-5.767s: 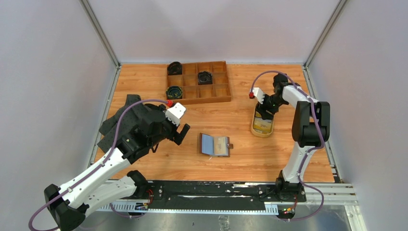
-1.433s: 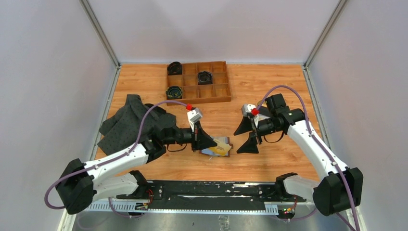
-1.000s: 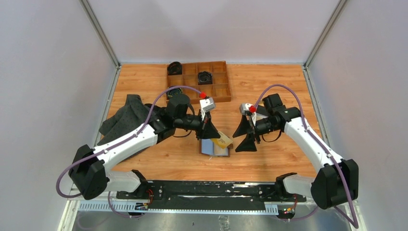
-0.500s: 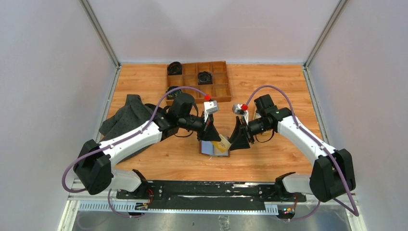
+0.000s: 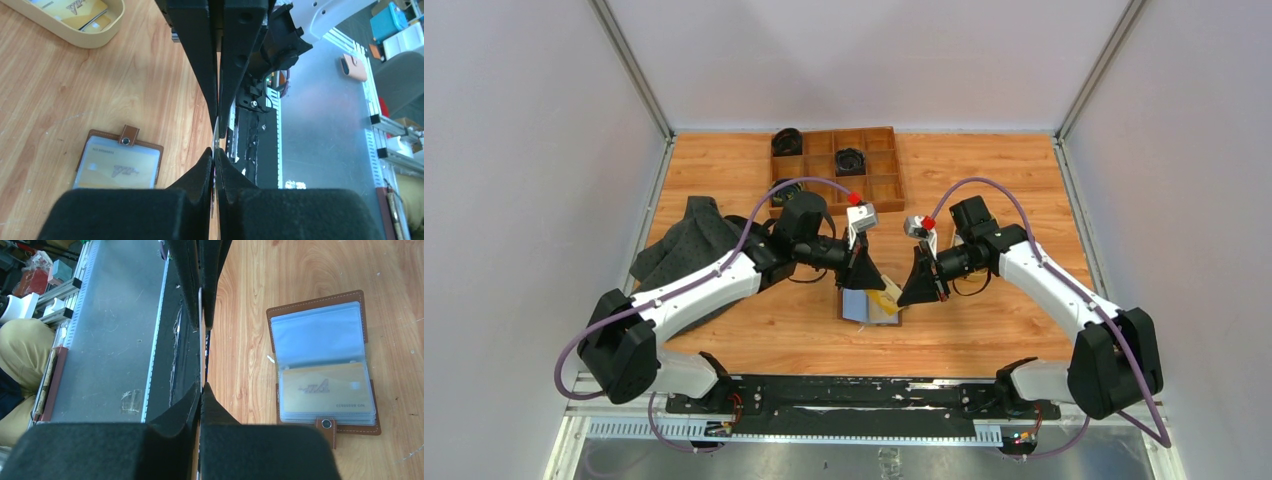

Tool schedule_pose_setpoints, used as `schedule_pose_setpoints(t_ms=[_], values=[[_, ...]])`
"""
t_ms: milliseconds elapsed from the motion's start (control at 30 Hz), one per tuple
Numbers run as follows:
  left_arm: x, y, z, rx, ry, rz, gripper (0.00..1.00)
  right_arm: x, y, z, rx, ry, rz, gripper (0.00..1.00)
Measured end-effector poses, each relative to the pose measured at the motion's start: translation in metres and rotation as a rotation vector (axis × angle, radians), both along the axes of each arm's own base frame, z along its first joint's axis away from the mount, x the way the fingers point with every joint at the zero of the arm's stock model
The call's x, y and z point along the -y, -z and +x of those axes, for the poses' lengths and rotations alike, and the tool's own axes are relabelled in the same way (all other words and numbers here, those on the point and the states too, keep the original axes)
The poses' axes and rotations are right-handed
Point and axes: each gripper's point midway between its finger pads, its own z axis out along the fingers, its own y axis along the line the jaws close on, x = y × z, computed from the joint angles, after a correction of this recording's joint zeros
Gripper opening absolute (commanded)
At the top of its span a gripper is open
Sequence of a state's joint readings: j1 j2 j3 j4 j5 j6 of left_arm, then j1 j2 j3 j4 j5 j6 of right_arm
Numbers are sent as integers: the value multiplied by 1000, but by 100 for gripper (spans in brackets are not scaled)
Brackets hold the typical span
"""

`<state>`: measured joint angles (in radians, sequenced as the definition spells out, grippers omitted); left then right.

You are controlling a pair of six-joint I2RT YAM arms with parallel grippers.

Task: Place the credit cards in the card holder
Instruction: Pick up the credit card from the storage box, then insert the credit card into the card holder.

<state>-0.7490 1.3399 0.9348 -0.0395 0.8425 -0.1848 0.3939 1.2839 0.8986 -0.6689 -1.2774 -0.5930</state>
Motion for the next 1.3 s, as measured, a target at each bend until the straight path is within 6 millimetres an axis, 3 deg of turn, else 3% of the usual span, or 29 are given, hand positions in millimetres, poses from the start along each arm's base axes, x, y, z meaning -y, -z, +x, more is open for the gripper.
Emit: schedule_pose_setpoints(t_ms=[167, 400, 533, 900, 1100, 1300], values=[[-3, 7, 7, -7, -53, 12, 53, 0, 2, -2, -13, 4, -5, 0], [-44, 10, 22, 50, -280, 34, 85, 6, 22, 0, -154, 78, -48, 0], [-68, 18, 29, 45, -451, 40, 99, 10, 39, 6, -250, 145, -94, 0], [-103, 96, 35, -237, -795, 124, 100, 4, 82, 15, -599, 272, -198, 0], [-104, 102, 35, -275, -828, 95, 100, 2, 99, 17, -733, 299, -247, 0], [-99, 102, 40, -303, -846, 58, 98, -1, 99, 23, -764, 310, -255, 0]])
